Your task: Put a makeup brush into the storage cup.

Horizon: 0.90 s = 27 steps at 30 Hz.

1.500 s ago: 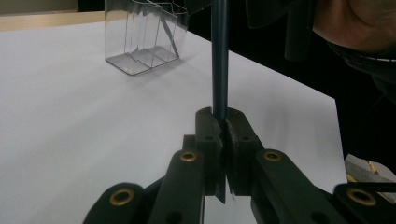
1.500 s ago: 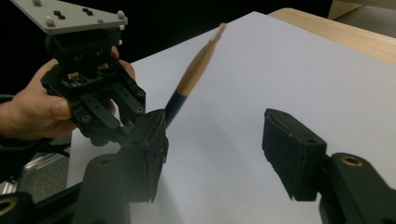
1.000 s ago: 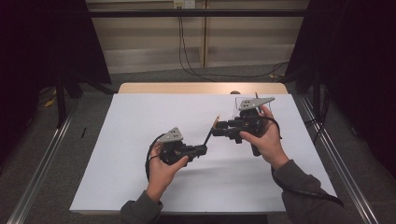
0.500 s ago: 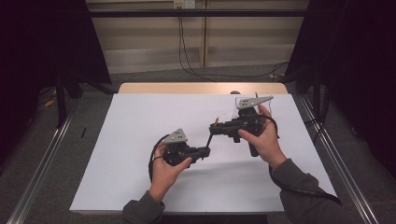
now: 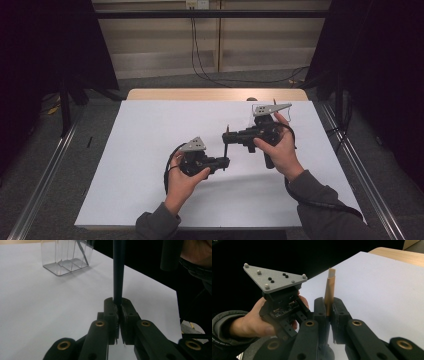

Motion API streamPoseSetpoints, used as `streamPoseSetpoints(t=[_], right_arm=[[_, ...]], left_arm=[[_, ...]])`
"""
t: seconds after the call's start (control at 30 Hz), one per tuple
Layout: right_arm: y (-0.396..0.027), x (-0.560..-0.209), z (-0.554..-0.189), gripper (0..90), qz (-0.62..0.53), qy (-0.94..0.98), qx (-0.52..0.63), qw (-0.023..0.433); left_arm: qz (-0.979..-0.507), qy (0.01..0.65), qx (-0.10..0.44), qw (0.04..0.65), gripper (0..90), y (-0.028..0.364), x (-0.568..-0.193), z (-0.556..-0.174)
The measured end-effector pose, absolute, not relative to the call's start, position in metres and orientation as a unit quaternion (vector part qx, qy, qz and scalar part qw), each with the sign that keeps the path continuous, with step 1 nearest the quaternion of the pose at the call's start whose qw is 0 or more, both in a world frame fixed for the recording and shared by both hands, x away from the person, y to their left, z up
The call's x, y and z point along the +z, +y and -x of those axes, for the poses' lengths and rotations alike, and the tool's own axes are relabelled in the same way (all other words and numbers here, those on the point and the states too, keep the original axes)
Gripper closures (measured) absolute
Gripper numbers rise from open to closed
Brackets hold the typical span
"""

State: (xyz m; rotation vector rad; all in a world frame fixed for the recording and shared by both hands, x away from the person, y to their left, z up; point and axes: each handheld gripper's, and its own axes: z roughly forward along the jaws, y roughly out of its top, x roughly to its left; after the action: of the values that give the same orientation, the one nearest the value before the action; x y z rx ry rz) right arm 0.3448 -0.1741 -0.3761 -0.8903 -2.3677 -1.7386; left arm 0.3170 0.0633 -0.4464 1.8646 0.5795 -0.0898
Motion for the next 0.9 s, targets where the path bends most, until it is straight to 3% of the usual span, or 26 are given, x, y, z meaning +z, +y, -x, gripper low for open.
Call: streamPoseSetpoints(t=[0.7,0.9], right_arm=[[-0.1719,-0.3772,-0.3433,84.8,0.282,-0.770,-0.571,0.038],[-0.1773,-0.3745,-0.3448,84.8,0.290,-0.761,-0.580,0.031]], left_arm=[[-0.782,0.246,-0.044,0.571,77.1,0.0677,-0.4477,-0.3176],[-0.781,0.246,-0.040,0.573,80.1,0.0670,-0.4462,-0.3159]])
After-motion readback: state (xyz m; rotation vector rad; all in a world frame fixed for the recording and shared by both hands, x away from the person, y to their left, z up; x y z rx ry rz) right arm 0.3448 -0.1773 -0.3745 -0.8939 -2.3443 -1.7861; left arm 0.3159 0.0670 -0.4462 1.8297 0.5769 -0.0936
